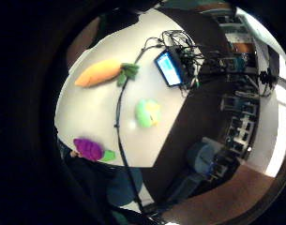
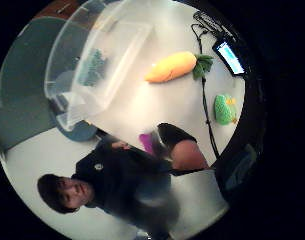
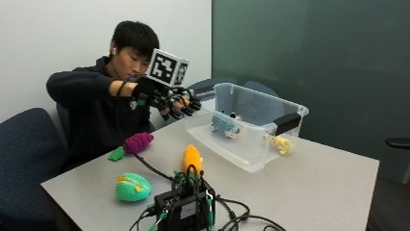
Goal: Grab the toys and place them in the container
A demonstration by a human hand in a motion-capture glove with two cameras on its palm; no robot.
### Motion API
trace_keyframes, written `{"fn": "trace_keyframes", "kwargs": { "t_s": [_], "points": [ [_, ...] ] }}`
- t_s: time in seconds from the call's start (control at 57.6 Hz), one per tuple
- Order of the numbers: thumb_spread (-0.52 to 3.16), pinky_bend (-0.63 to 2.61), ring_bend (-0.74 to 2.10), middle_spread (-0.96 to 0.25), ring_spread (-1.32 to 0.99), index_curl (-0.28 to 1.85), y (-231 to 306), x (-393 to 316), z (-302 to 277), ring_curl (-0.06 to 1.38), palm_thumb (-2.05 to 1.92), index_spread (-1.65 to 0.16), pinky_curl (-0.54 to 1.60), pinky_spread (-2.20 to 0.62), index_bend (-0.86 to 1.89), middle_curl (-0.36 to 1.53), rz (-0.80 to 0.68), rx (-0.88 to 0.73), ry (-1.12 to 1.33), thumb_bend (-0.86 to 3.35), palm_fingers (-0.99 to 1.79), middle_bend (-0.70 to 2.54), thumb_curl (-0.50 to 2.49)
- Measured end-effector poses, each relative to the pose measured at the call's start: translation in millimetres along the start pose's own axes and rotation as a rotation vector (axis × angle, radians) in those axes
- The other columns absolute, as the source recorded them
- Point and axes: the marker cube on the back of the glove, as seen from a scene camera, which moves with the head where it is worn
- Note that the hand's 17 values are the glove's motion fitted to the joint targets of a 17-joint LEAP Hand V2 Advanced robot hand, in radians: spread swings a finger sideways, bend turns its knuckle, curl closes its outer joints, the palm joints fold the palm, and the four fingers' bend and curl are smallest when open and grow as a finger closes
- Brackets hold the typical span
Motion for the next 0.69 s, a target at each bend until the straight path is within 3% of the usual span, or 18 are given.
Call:
{"fn": "trace_keyframes", "kwargs": {
  "t_s": [0.364,0.694],
  "points": [
    [1.21,0.78,0.18,-0.01,-0.02,0.08,-100.1,-1.3,84.3,0.23,0.29,-0.24,0.32,0.00,0.05,0.17,0.051,-0.237,0.085,0.04,-0.37,0.09,0.29],
    [1.20,0.72,0.14,-0.02,-0.02,0.14,-115.3,-10.1,126.9,0.22,0.37,-0.26,0.32,0.01,0.11,0.16,-0.068,-0.211,-0.012,0.00,-0.31,0.11,0.32]
  ]
}}
